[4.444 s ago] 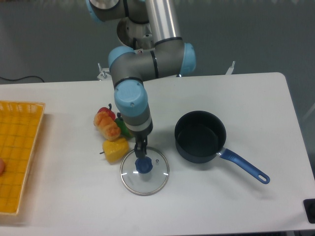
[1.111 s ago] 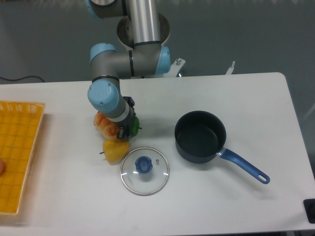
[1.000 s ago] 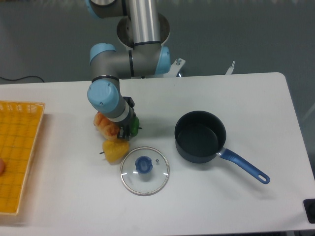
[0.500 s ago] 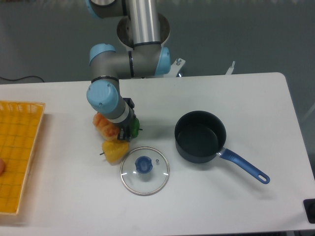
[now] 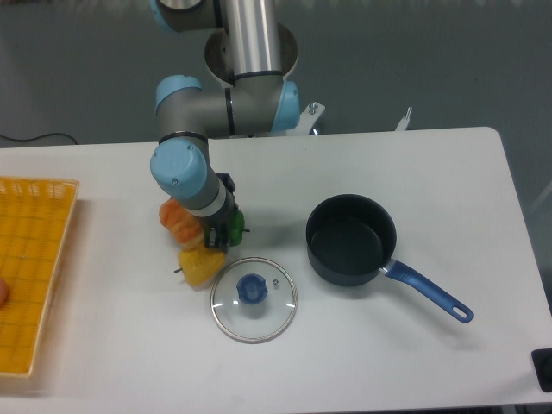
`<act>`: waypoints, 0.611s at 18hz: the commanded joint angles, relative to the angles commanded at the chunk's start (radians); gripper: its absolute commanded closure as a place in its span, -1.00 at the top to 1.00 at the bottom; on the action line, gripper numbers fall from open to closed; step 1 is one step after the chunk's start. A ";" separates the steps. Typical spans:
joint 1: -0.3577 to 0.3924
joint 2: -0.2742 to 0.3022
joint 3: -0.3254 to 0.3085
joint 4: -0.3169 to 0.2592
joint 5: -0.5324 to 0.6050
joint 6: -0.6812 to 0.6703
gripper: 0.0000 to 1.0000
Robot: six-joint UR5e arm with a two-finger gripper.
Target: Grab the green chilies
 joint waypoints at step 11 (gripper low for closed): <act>0.012 0.011 0.066 -0.018 -0.012 -0.002 0.19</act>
